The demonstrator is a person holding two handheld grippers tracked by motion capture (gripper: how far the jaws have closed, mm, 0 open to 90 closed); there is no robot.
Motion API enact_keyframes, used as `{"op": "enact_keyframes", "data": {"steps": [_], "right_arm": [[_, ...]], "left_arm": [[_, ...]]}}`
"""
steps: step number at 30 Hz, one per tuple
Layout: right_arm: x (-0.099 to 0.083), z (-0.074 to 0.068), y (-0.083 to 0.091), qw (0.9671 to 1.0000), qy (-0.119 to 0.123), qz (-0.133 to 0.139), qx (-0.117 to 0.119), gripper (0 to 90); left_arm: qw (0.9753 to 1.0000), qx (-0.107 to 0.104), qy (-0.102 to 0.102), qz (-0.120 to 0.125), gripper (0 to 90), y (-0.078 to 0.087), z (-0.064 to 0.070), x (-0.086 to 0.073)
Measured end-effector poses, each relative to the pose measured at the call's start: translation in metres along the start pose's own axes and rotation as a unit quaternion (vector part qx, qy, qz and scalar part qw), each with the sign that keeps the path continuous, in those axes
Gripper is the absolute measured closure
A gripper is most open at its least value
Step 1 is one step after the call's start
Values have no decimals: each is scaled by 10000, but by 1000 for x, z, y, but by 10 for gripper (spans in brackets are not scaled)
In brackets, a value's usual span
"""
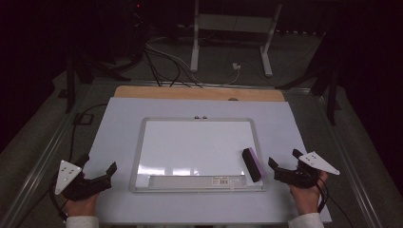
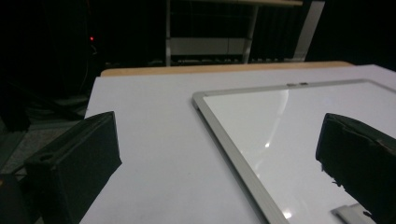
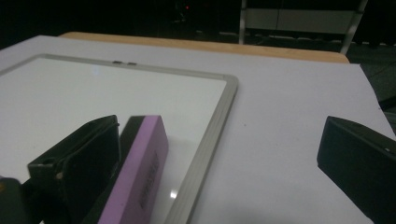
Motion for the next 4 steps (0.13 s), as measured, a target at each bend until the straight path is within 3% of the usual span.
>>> {"op": "enact_keyframes", "data": {"steps": [4], "right_arm": [[-3,1,-3,10000,9,-5,14,2]], "left_arm": [[10000,16,12,-3,6,1,-1,0]]}}
Point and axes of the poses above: each handheld gripper's, and its own axes: y roughly backward along the jaws, x roughly out of its top, z roughly to its right, the point moved 6 cm from there along -y, roughly forward along the jaws, and after that the axes turned 6 degrees about x, right-handed, at the moved point
